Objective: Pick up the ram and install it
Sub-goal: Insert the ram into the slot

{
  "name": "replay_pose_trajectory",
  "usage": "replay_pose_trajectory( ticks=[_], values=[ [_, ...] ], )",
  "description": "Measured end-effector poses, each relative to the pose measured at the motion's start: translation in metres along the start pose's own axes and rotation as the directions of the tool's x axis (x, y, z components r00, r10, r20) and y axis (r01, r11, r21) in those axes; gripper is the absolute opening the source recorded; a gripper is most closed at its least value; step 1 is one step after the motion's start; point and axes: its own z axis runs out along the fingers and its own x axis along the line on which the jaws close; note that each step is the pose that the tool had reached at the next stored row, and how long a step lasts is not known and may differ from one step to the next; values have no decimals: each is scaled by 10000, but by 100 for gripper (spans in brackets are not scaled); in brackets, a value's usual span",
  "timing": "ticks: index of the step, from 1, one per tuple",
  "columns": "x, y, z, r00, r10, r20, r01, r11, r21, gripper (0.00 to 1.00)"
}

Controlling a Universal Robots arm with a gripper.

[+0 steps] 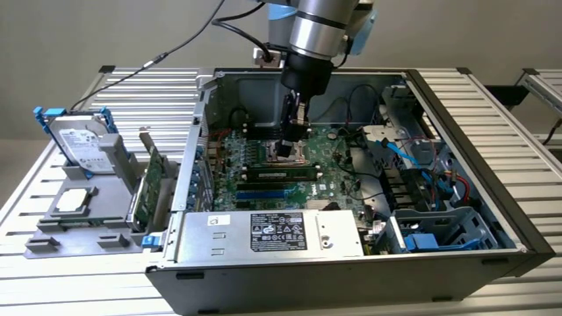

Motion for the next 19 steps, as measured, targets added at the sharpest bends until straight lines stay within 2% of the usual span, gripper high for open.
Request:
replay_pose_trajectory(
  ticks=[3,6,7,9,11,12,14,17,19],
  values=[
    [20,13,-56,10000,-1,4,1,10000,2,11],
    [44,12,-54,10000,6,7,-6,10000,28,11],
    [55,11,-50,10000,23,18,-23,10000,84,11],
    [78,11,-37,9999,70,79,-72,9996,284,11],
    [101,17,-23,9998,110,160,-117,9988,477,11],
    [108,28,-14,9997,121,214,-133,9984,552,11],
    [115,70,11,9994,123,316,-143,9979,637,11],
    [114,143,59,9992,127,384,-153,9974,705,11],
    [113,176,79,9988,140,466,-178,9965,822,11]
  ],
)
